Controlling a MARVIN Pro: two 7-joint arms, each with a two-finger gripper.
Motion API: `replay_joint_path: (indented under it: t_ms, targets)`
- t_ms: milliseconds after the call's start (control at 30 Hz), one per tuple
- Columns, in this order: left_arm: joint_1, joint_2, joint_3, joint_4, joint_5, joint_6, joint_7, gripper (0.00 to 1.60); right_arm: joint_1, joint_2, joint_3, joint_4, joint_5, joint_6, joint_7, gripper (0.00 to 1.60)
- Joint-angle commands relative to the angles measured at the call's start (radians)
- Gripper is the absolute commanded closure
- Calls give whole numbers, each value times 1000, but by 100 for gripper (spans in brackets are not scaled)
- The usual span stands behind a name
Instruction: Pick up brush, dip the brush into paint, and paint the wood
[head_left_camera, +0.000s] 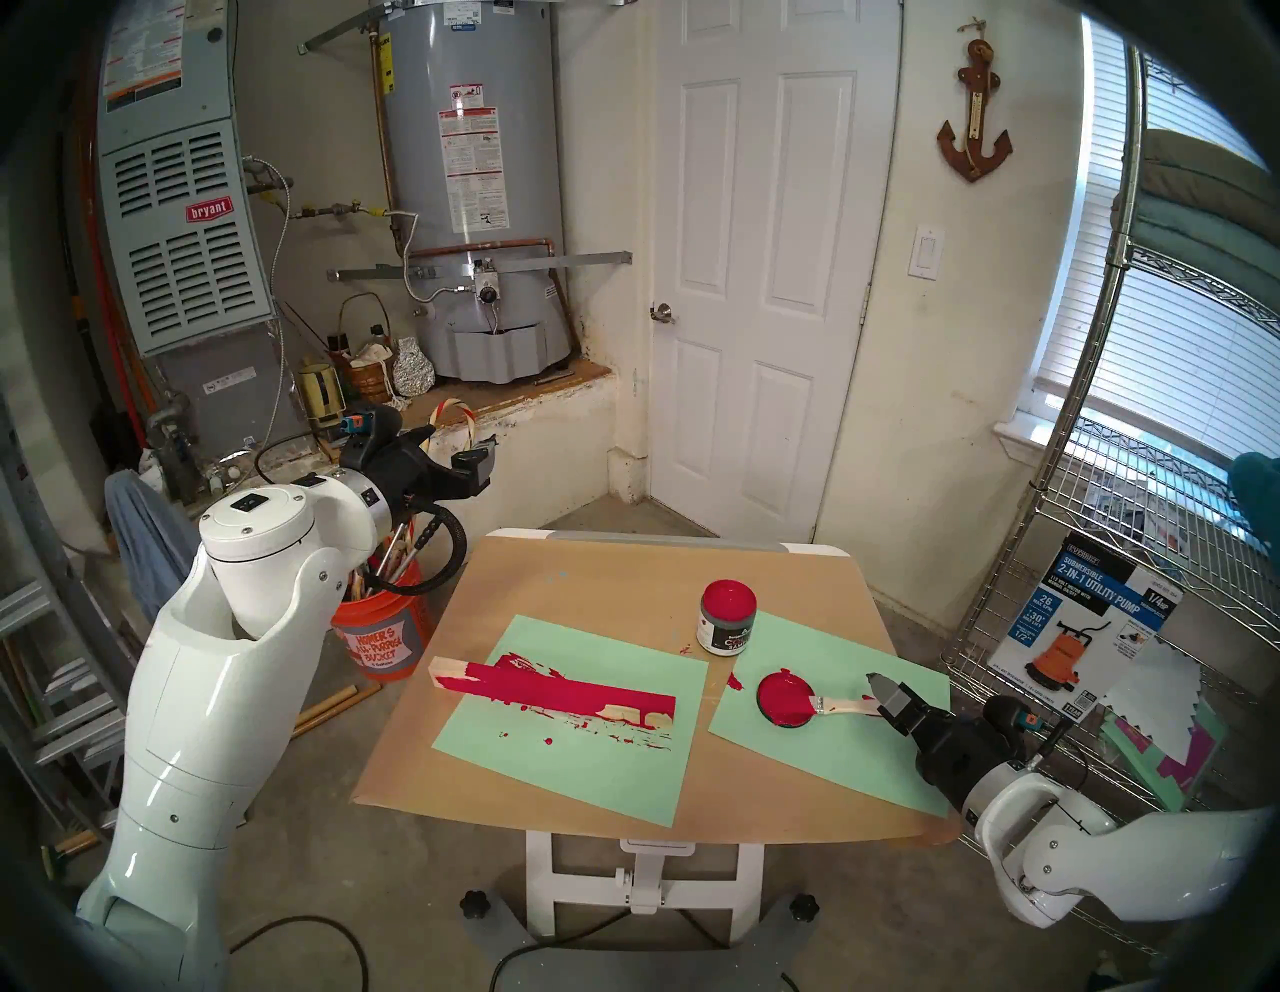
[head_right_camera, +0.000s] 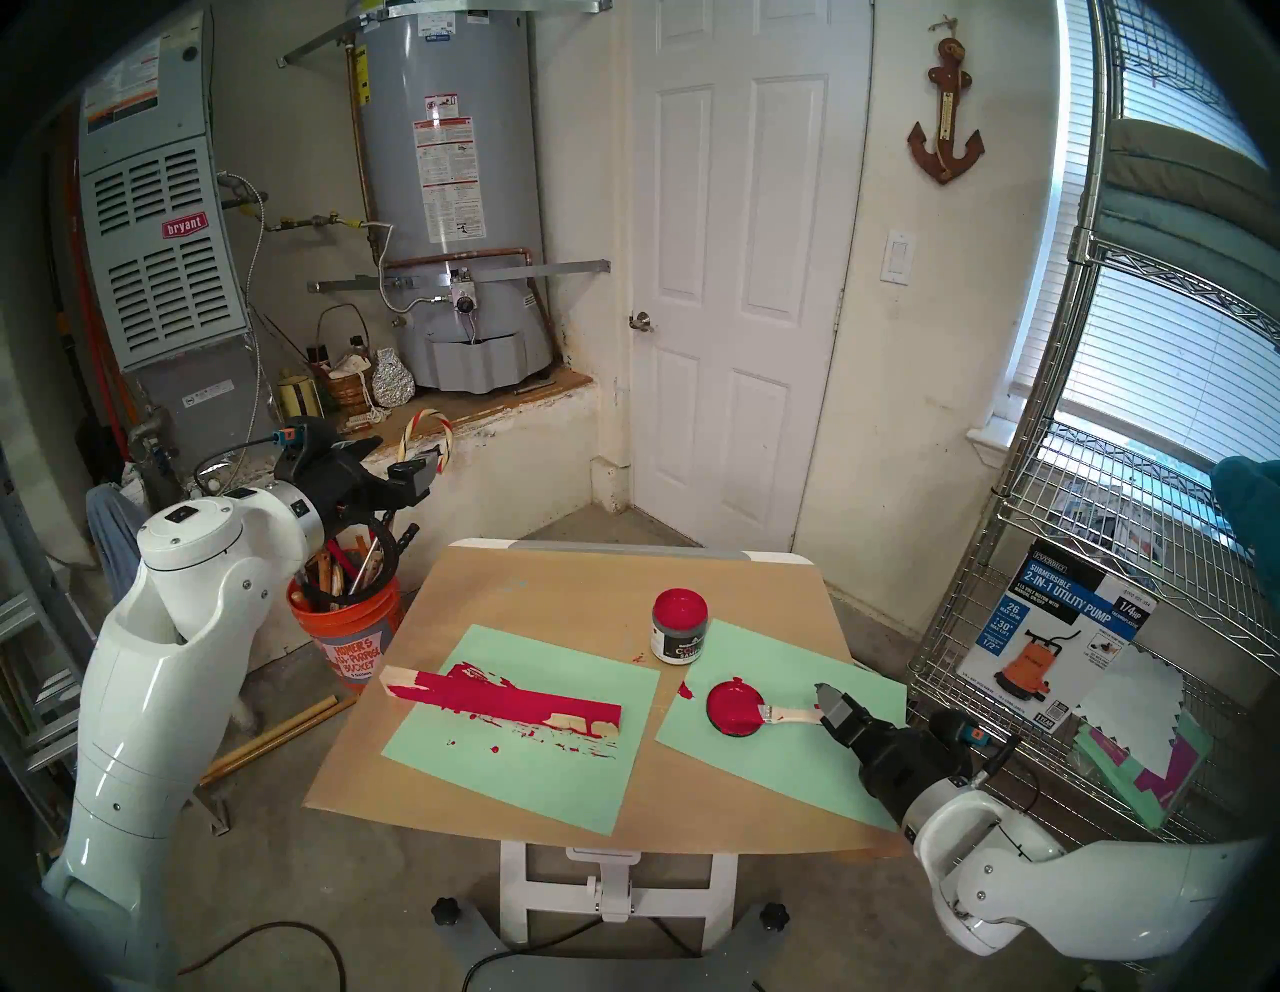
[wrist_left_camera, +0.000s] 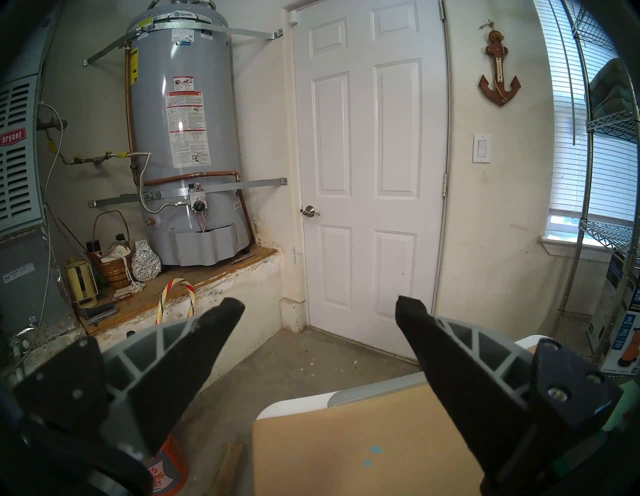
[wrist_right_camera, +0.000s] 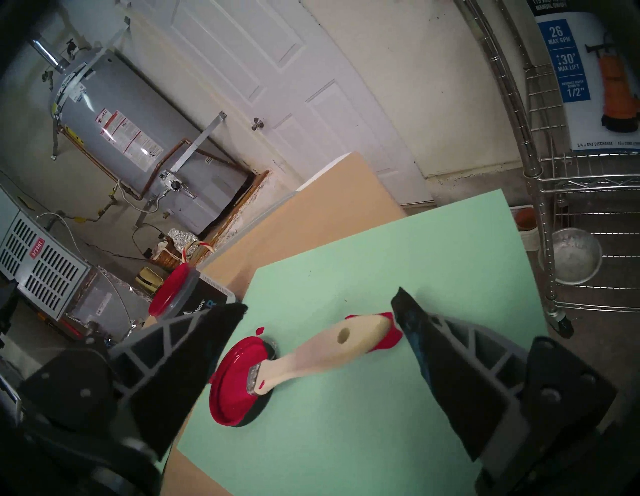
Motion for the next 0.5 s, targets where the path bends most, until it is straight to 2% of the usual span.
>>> replay_joint_path:
  t_ms: [0, 200, 300, 333, 400, 433, 467]
  targets:
    - [-11, 1, -5, -15, 2, -10, 0, 0, -31, 59, 25, 8, 7, -71, -16, 0]
    - [-11, 1, -5, -15, 2, -10, 1, 0, -64, 83, 62, 17, 30, -127, -1, 0]
    - [-11, 2, -4, -15, 1, -9, 1, 0, -74, 93, 80, 5, -53, -213, 11, 0]
    - [-11, 2, -4, -15, 0, -9, 1, 0, -70, 93, 90, 2, -89, -213, 6, 0]
    - [-11, 2, -4, -15, 0, -8, 1, 0, -68, 94, 94, -8, -96, -227, 7, 0]
    - [-11, 2, -4, -14, -1, -8, 1, 0, -53, 101, 103, -22, -149, -252, 6, 0]
    - [-11, 2, -4, -14, -1, -8, 1, 0, -53, 101, 103, -22, -149, -252, 6, 0]
